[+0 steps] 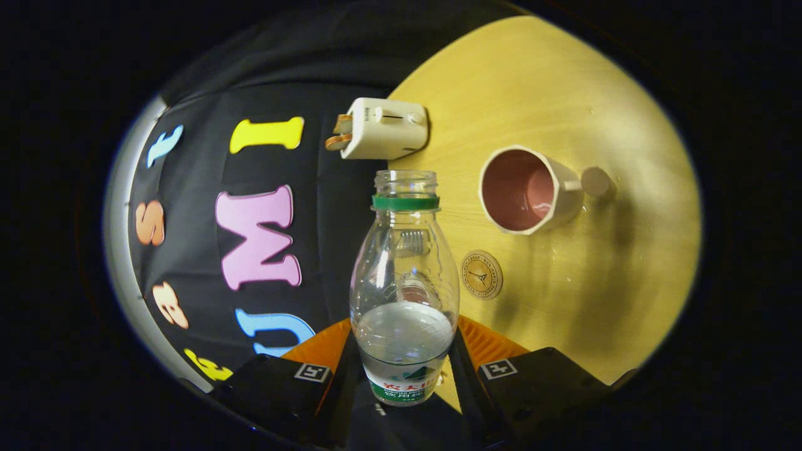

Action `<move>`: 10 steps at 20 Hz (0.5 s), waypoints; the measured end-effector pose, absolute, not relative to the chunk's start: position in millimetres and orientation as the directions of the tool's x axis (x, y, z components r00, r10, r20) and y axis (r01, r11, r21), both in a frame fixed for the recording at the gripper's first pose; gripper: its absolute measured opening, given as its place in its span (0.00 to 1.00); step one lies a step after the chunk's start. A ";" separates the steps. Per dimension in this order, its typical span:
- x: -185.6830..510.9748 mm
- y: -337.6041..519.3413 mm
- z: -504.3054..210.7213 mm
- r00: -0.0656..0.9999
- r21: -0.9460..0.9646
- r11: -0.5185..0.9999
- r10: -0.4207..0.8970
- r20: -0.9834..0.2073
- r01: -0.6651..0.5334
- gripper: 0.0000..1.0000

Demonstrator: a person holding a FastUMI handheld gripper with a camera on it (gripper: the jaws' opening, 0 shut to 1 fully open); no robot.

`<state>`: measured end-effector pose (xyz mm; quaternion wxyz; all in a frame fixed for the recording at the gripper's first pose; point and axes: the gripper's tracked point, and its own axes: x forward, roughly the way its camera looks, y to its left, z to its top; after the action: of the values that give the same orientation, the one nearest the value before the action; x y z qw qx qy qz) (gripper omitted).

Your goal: Take the bottle from table, then pour the juice into the cup, finally place the bottle on the coaster

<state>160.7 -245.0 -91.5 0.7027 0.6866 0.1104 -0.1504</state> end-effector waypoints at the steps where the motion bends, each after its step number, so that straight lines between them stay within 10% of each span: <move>1: 156.8 -241.6 -86.1 0.934 0.928 0.104 -0.062 -0.352 0.357 0.72; 10: 139.0 -207.2 -29.6 0.970 0.577 0.793 -0.071 -0.233 0.196 0.72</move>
<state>139.0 -207.2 -29.6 0.9415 0.3139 0.1001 -0.0709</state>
